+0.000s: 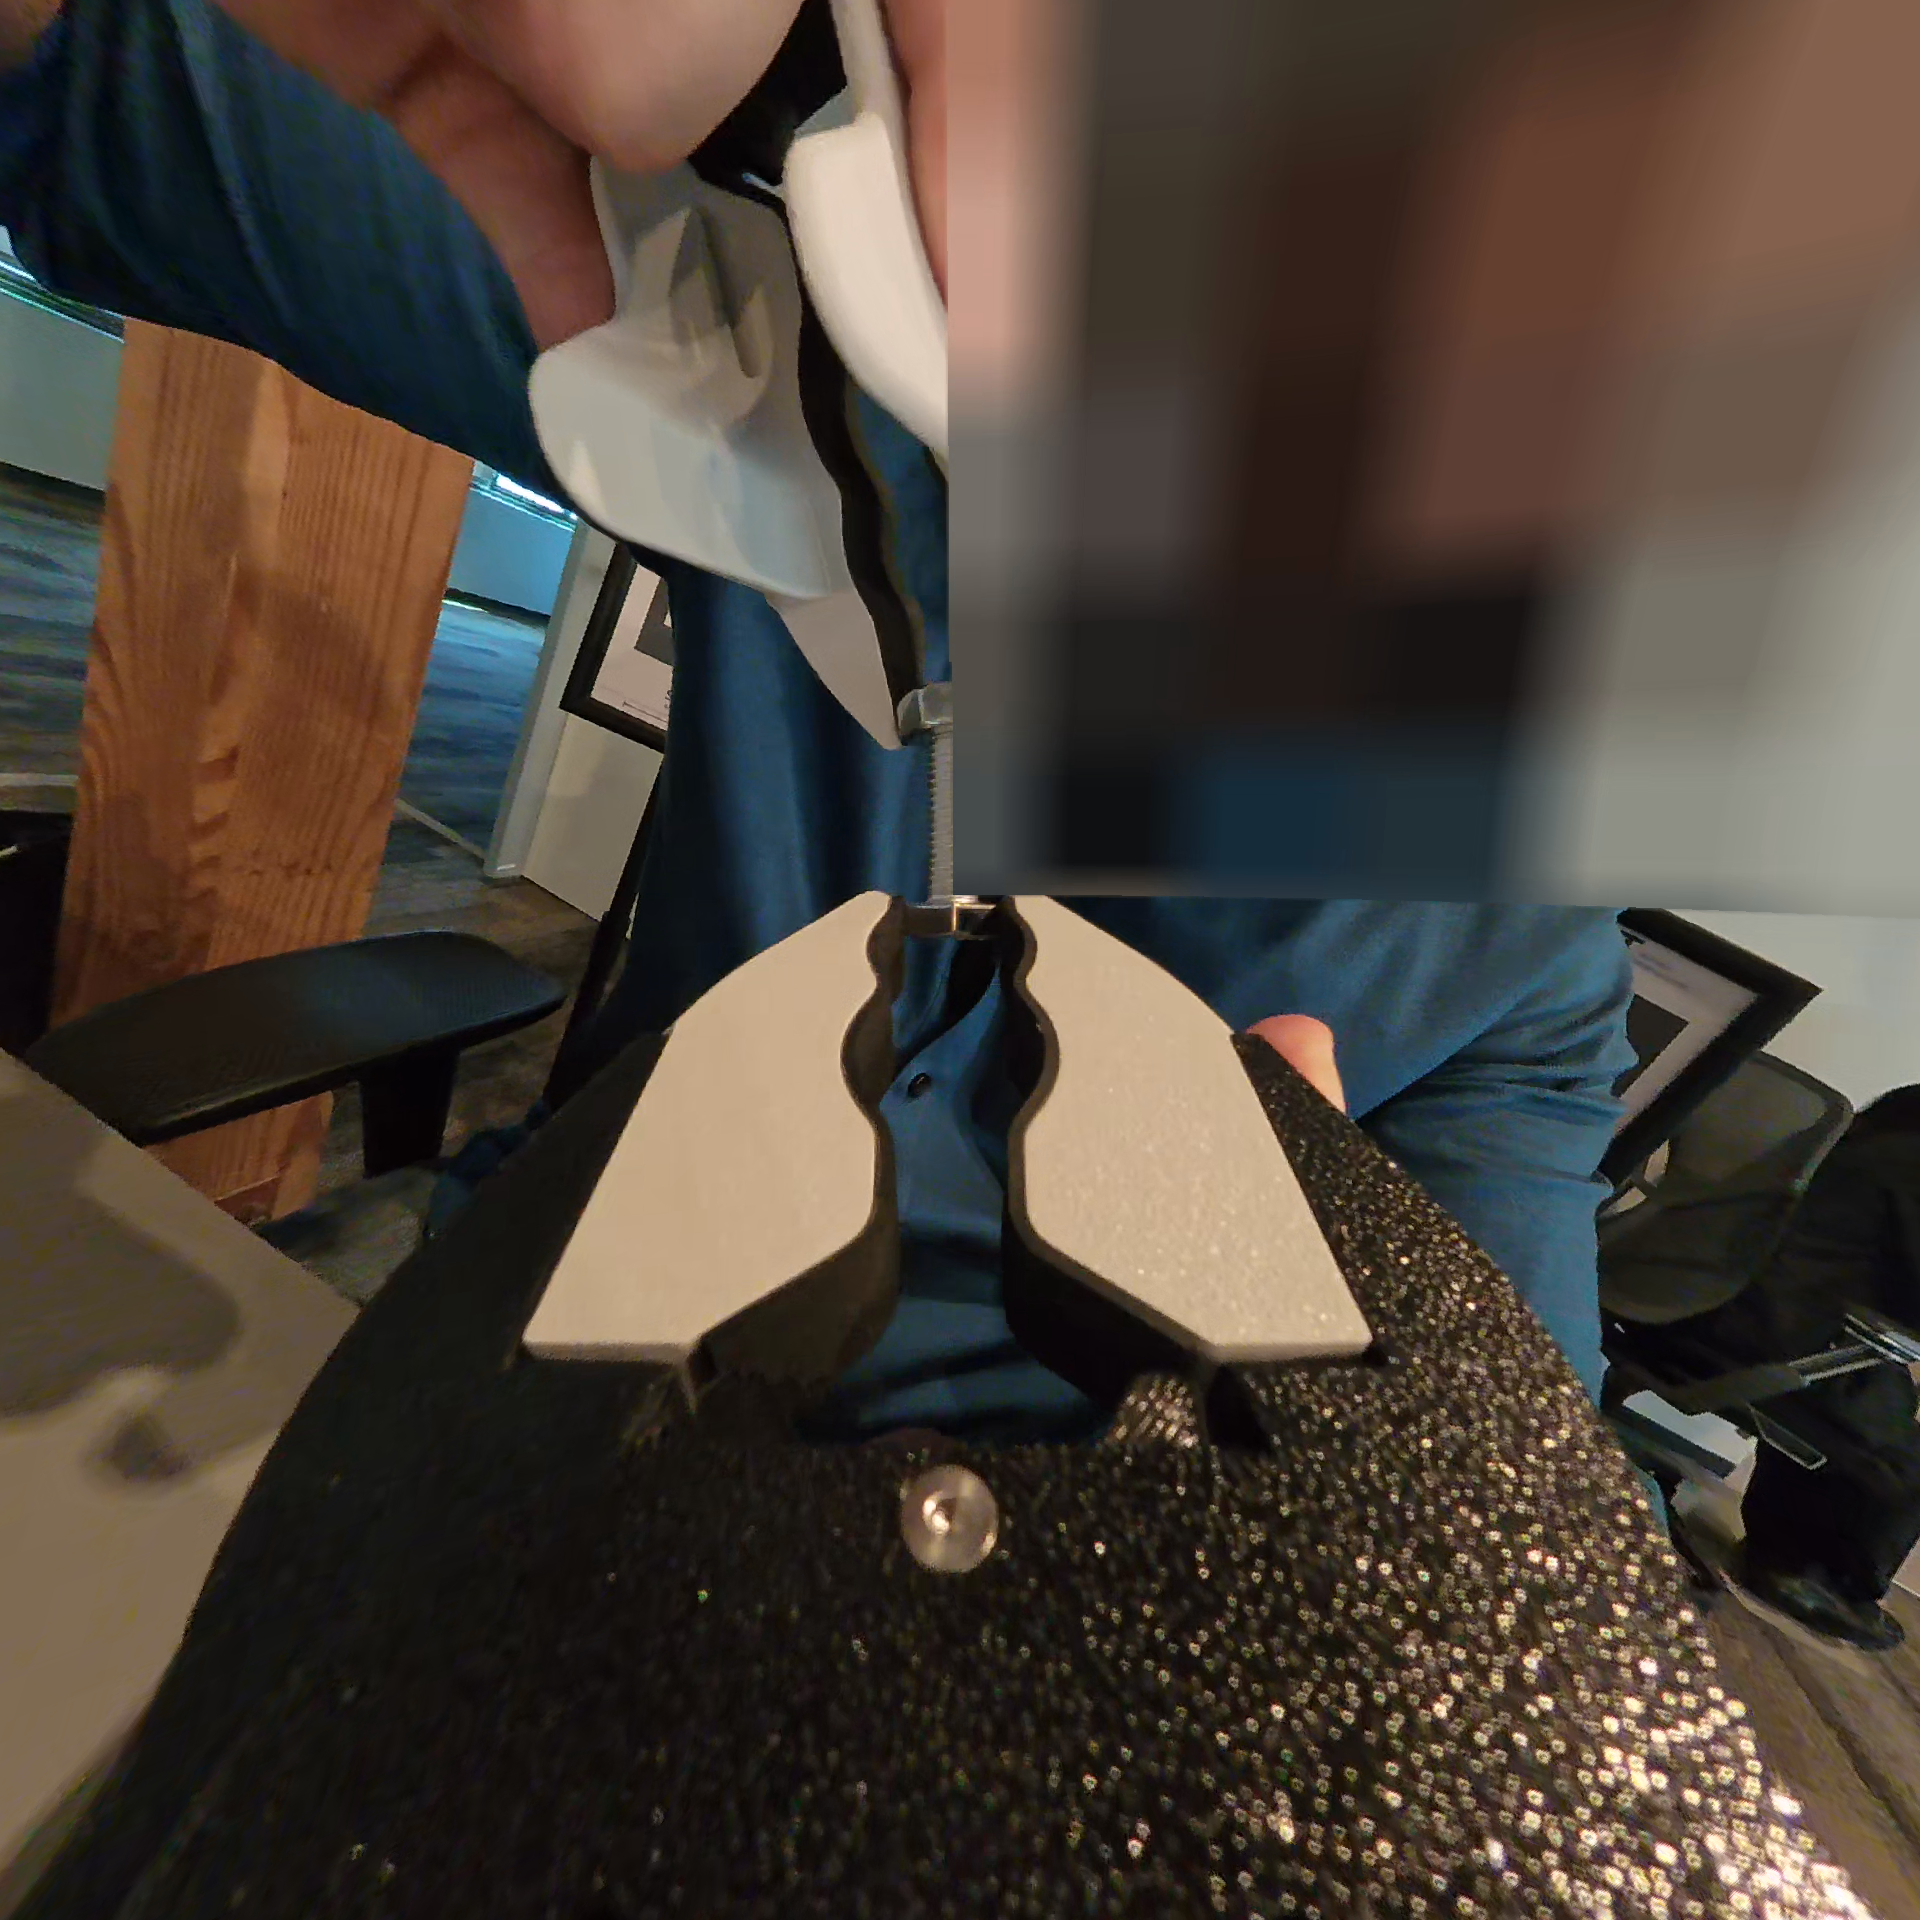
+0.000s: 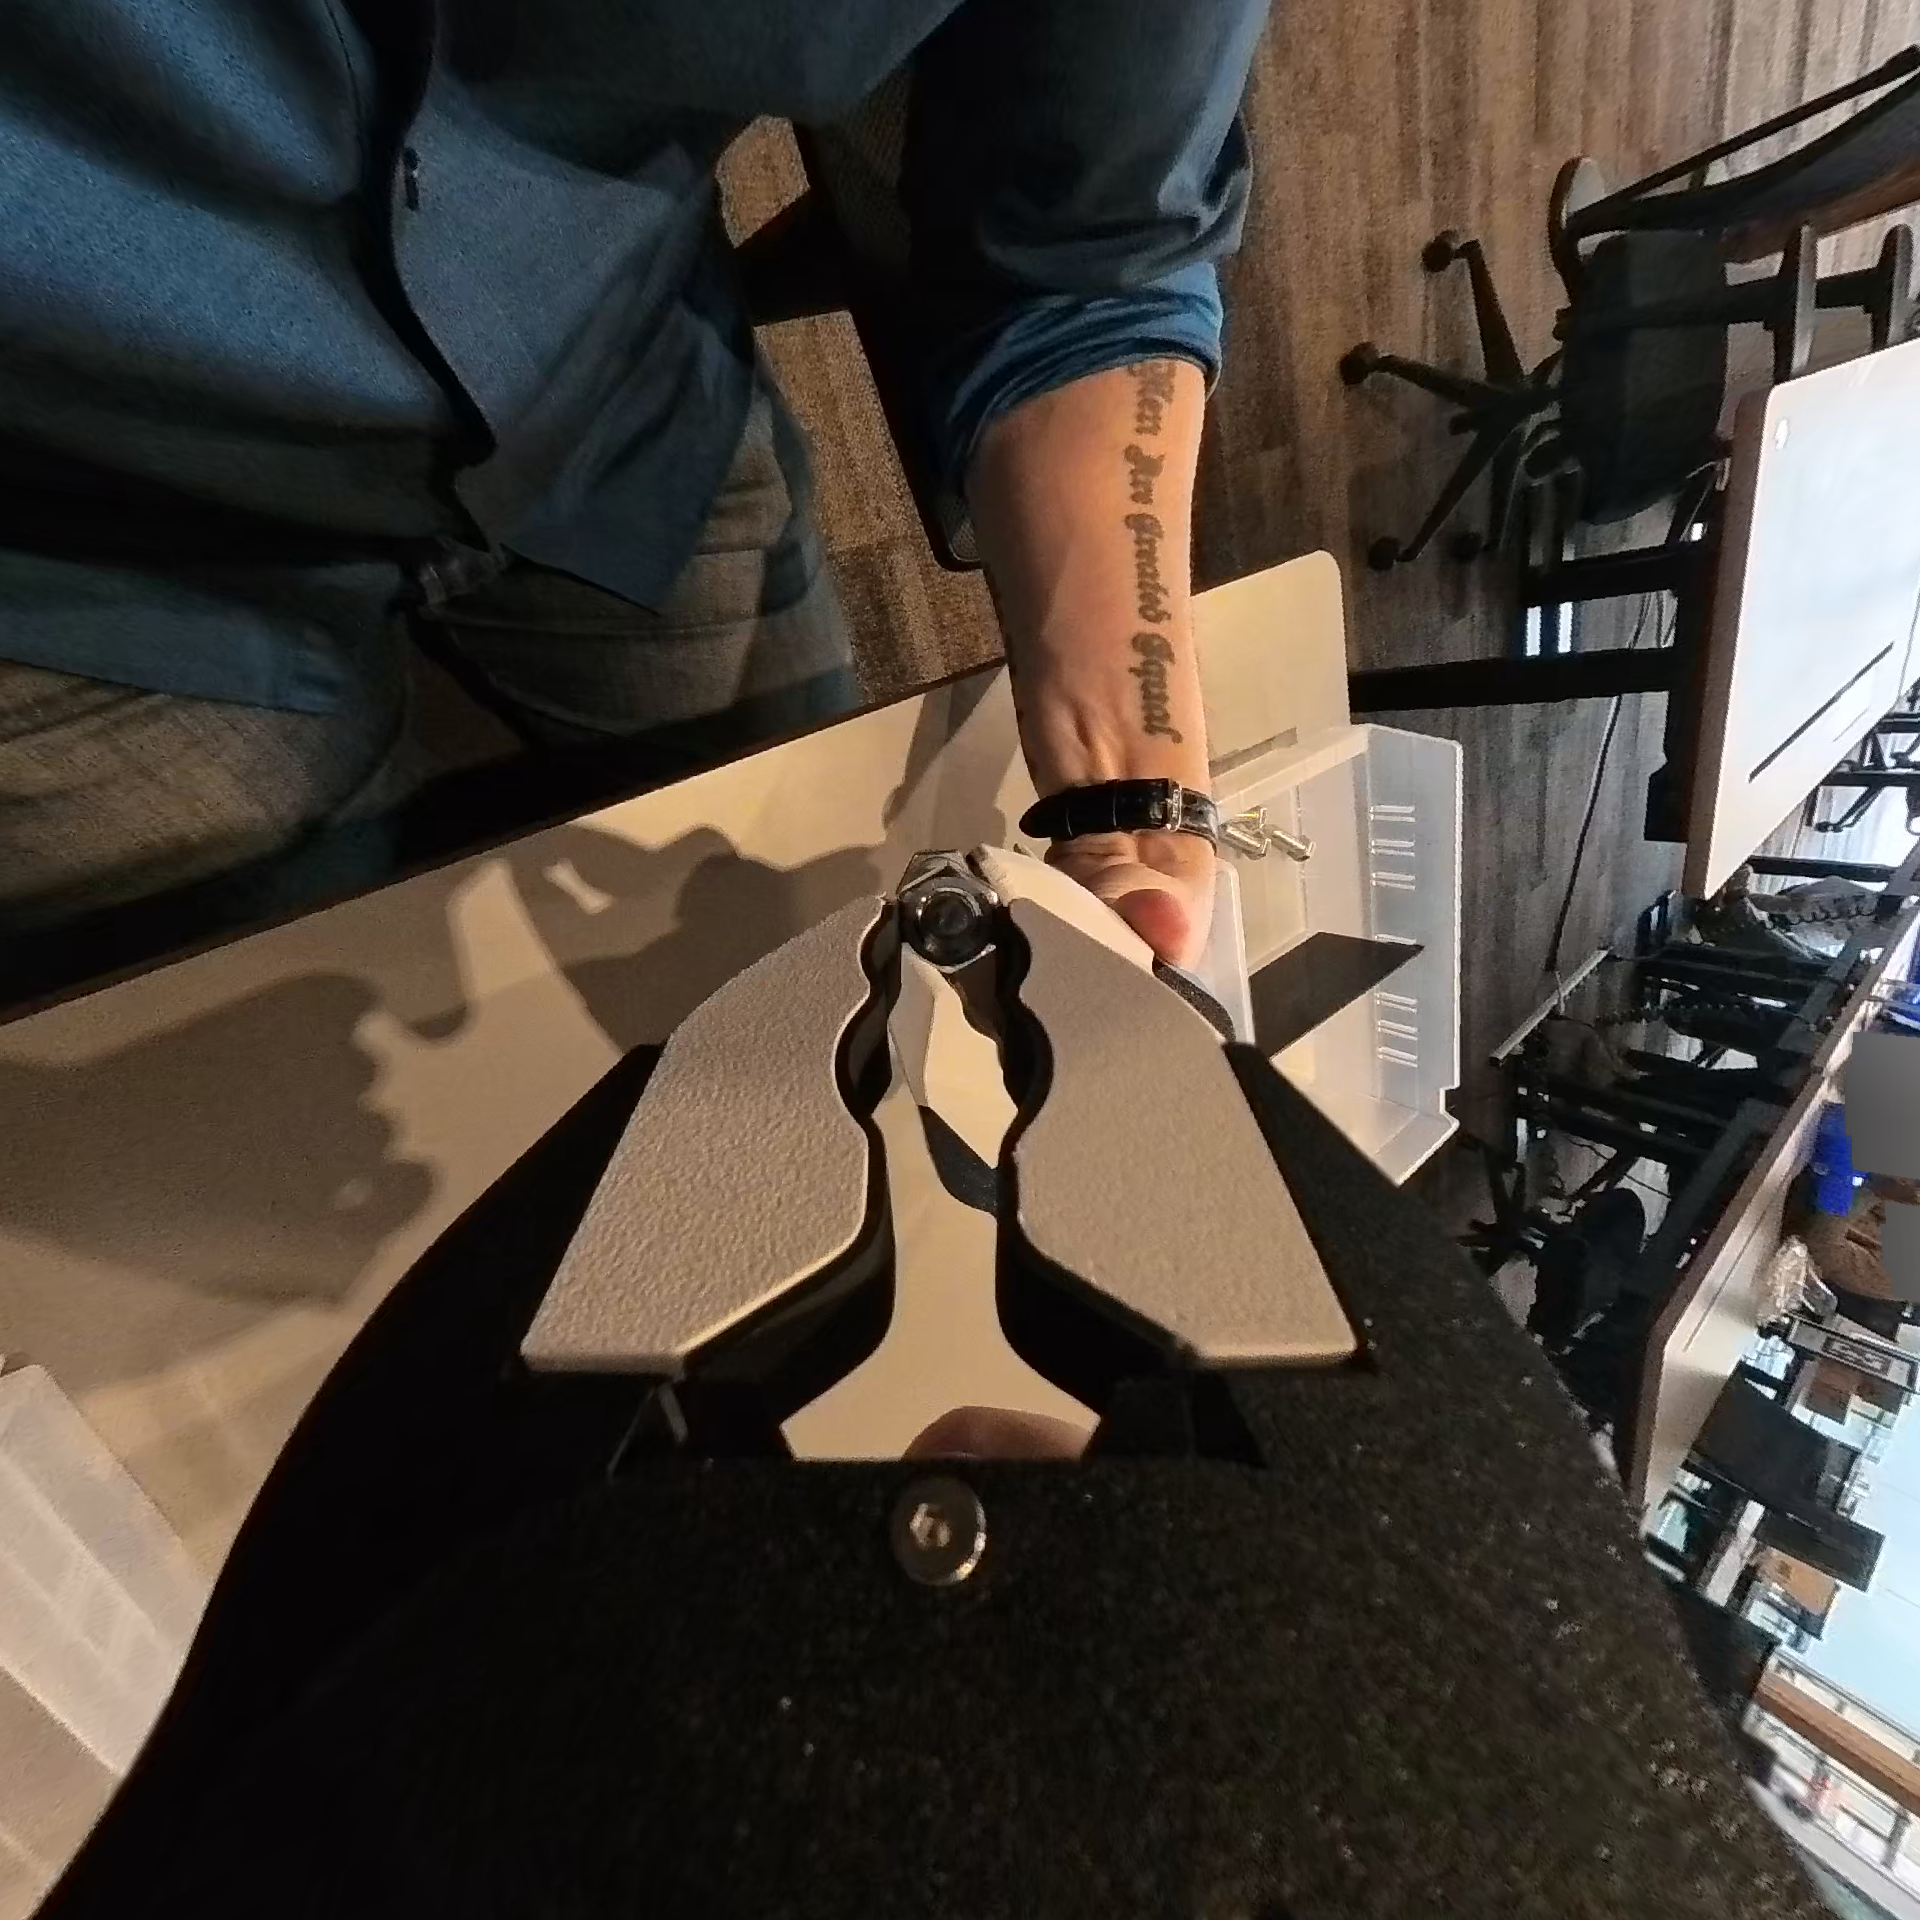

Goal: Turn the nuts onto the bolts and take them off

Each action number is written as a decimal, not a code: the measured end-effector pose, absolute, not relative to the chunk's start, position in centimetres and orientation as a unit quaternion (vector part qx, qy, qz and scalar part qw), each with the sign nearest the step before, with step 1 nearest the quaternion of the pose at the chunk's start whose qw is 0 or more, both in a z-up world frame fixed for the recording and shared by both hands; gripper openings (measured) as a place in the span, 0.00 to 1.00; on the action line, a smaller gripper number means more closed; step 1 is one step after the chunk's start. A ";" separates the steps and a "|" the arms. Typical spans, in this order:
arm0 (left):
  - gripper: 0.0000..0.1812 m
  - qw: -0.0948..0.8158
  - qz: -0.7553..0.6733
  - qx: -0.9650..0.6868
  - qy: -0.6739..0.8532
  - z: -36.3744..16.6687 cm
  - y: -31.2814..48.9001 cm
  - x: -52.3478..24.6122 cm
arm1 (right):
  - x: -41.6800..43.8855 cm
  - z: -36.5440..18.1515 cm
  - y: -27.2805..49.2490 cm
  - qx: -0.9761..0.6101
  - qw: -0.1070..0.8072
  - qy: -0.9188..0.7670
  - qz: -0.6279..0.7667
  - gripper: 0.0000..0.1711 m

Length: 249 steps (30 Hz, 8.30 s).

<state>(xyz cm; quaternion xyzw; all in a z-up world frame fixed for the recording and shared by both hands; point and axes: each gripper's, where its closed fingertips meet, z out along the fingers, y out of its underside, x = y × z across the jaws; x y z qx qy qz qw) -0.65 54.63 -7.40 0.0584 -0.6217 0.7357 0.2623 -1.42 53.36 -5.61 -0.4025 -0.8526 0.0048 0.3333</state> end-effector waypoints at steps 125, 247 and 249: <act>0.09 0.024 0.764 0.251 -0.593 -10.4 58.7 9.0 | 8.7 -9.3 58.4 -0.645 0.322 -0.692 -0.018 0.10; 0.09 -0.091 0.778 0.229 -0.578 -7.8 60.1 8.6 | 8.6 -6.5 59.1 -0.680 0.442 -0.582 -0.049 0.21; 0.09 -0.081 0.776 0.226 -0.583 -8.1 59.8 8.6 | 8.4 -6.8 59.0 -0.680 0.433 -0.591 -0.044 0.20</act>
